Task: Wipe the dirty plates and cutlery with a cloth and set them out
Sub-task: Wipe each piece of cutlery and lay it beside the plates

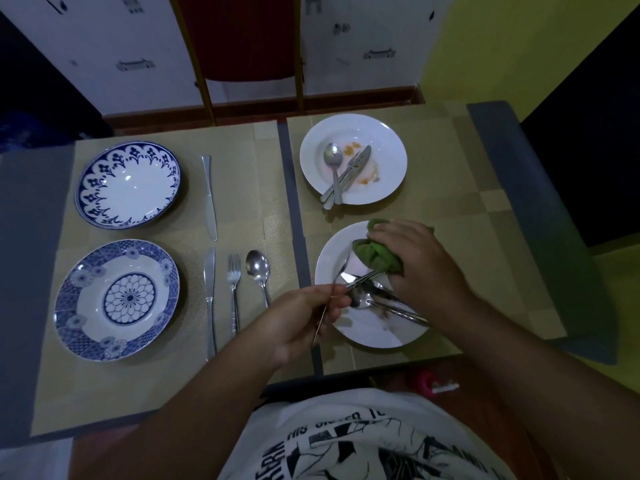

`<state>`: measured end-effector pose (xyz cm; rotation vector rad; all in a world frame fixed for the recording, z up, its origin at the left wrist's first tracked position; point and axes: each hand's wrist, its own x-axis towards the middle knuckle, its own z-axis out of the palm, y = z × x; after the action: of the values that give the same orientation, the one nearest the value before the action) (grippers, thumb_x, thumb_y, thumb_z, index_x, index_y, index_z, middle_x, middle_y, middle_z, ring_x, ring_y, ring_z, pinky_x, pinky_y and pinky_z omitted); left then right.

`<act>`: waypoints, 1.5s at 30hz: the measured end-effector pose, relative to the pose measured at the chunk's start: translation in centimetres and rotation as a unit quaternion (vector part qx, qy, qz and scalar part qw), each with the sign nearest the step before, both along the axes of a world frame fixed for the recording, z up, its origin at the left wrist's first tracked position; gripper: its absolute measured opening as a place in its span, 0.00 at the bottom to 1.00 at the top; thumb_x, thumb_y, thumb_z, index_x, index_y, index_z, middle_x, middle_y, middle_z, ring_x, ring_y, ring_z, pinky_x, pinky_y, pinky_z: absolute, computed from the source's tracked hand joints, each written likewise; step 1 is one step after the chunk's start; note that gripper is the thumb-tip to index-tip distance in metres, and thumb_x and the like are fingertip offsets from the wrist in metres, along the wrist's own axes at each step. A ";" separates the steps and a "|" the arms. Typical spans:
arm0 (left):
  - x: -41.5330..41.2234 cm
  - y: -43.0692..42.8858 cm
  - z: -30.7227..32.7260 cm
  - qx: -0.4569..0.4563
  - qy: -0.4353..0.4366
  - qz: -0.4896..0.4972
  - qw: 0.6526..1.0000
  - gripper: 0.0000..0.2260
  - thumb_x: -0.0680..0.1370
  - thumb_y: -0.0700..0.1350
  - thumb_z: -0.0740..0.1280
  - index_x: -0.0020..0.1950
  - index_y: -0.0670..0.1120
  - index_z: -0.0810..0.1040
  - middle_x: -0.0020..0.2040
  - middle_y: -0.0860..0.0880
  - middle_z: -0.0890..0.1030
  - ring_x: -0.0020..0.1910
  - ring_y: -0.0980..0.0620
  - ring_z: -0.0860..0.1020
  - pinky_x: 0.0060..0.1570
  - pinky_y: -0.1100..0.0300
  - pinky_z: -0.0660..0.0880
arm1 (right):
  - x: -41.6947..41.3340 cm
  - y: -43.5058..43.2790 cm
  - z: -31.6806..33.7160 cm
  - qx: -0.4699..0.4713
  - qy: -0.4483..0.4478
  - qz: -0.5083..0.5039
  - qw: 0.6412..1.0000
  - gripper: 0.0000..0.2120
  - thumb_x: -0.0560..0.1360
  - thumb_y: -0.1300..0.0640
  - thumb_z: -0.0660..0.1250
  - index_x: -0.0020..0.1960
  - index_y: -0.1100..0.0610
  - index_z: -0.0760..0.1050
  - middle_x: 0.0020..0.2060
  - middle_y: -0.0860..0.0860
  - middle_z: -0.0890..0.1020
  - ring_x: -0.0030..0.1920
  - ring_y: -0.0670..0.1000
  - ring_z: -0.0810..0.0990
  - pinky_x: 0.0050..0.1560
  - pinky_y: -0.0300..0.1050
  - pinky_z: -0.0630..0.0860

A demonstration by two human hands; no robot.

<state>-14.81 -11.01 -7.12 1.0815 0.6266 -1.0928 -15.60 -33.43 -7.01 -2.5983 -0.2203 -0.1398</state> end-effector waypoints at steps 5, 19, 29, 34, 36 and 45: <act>-0.1 -1.1 0.7 0.044 -0.043 -0.001 0.998 0.10 0.82 0.36 0.64 0.61 0.39 0.82 0.45 0.45 0.83 0.37 0.55 0.78 0.38 0.62 0.71 | -1.4 1.7 0.6 0.014 0.003 0.043 0.999 0.31 0.63 0.66 0.71 0.66 0.57 0.75 0.65 0.52 0.76 0.68 0.55 0.70 0.68 0.57 0.66; -1.0 -0.9 0.3 0.038 -0.099 -0.002 0.994 0.10 0.79 0.31 0.67 0.59 0.37 0.83 0.50 0.38 0.85 0.45 0.48 0.81 0.50 0.58 0.79 | -2.6 2.1 -0.5 -0.026 0.047 0.110 0.992 0.30 0.61 0.68 0.69 0.64 0.58 0.77 0.62 0.52 0.79 0.67 0.57 0.71 0.66 0.59 0.67; -0.5 0.3 0.5 0.016 -0.066 -0.032 0.997 0.10 0.78 0.37 0.70 0.58 0.36 0.83 0.46 0.43 0.85 0.42 0.51 0.81 0.47 0.56 0.75 | 0.6 0.6 0.0 0.007 0.012 0.001 1.000 0.31 0.61 0.71 0.68 0.63 0.54 0.77 0.60 0.48 0.79 0.63 0.53 0.71 0.64 0.49 0.68; 1.2 0.6 0.8 0.028 -0.062 -0.029 0.997 0.04 0.77 0.41 0.72 0.48 0.41 0.84 0.37 0.46 0.82 0.34 0.52 0.79 0.37 0.59 0.78 | -0.7 1.7 -0.9 0.041 0.055 0.027 0.997 0.30 0.61 0.69 0.73 0.62 0.55 0.78 0.60 0.50 0.79 0.64 0.53 0.72 0.67 0.48 0.66; 1.8 1.0 0.8 0.088 -0.099 -0.059 0.989 0.06 0.76 0.46 0.74 0.49 0.44 0.85 0.32 0.51 0.74 0.31 0.55 0.71 0.36 0.60 0.70 | -0.9 2.0 -1.0 0.059 0.064 0.023 0.996 0.30 0.62 0.69 0.72 0.63 0.55 0.78 0.60 0.49 0.79 0.64 0.52 0.72 0.67 0.48 0.66; 3.4 1.9 2.2 -0.024 -0.142 -0.023 0.989 0.16 0.79 0.52 0.64 0.61 0.46 0.80 0.56 0.47 0.86 0.46 0.49 0.86 0.42 0.56 0.77 | -0.1 2.0 -0.2 0.075 0.050 0.002 0.996 0.29 0.63 0.69 0.73 0.63 0.56 0.78 0.59 0.50 0.79 0.63 0.51 0.73 0.66 0.40 0.64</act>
<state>-11.41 -9.09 -4.91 1.1879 0.3484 -0.9651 -15.68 -31.45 -7.23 -2.4474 -0.1724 -0.0223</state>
